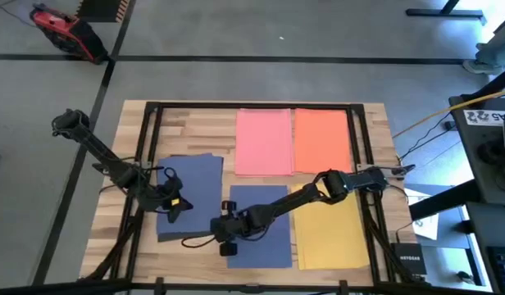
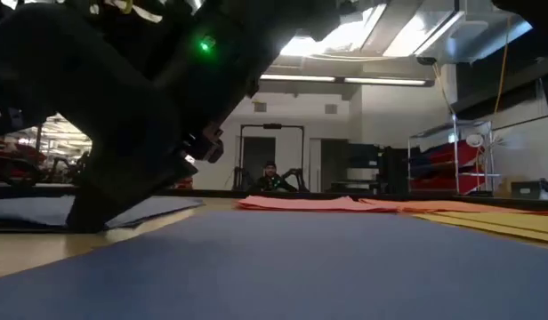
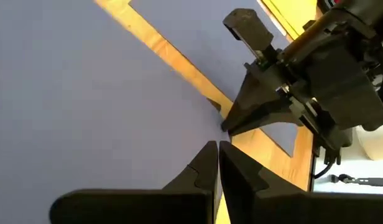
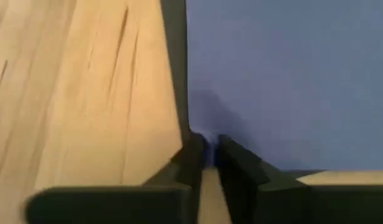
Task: Organize paper
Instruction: Put all of the blue paper at the lower center of the table
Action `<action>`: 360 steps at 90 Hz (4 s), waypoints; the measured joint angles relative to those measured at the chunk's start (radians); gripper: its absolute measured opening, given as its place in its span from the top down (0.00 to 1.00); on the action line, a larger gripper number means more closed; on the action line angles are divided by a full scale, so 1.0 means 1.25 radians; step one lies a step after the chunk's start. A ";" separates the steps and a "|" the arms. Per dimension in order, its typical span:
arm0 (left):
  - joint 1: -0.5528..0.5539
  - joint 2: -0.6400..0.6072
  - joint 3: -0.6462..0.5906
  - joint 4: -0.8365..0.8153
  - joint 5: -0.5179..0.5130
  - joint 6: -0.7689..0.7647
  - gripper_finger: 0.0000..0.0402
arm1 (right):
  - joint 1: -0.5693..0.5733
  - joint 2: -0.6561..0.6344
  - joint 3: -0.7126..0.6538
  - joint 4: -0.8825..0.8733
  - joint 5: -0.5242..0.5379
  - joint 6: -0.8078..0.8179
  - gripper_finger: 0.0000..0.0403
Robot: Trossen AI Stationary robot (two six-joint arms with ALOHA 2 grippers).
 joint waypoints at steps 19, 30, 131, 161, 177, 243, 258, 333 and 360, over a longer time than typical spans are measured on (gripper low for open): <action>0.000 0.000 0.000 0.000 0.000 -0.007 1.00 | 0.004 -0.005 0.006 -0.012 -0.026 0.008 0.99; 0.000 0.000 0.000 0.004 0.000 -0.009 1.00 | 0.009 -0.006 0.066 -0.073 -0.031 0.006 1.00; 0.000 0.000 0.000 0.012 0.000 -0.009 1.00 | 0.317 -0.011 0.274 -0.747 -0.014 0.396 1.00; 0.000 0.000 0.000 0.009 0.000 -0.003 1.00 | 0.337 -0.011 0.273 -0.782 -0.045 0.206 1.00; 0.000 0.000 0.000 0.005 0.000 -0.003 1.00 | 0.324 -0.011 0.273 -0.798 -0.046 0.167 1.00; 0.000 0.000 0.000 0.055 0.001 -0.090 1.00 | 0.341 -0.011 0.273 -0.803 0.001 0.974 0.95; 0.006 0.000 0.000 0.124 -0.034 -0.112 1.00 | 0.313 -0.011 0.273 -0.802 0.156 1.270 0.99; 0.173 -0.008 0.000 0.128 0.122 0.062 1.00 | -0.047 -0.017 0.273 -0.520 0.071 0.608 1.00; 0.237 -0.011 0.000 0.191 0.115 0.108 1.00 | -0.048 -0.044 0.201 -0.532 -0.055 0.304 1.00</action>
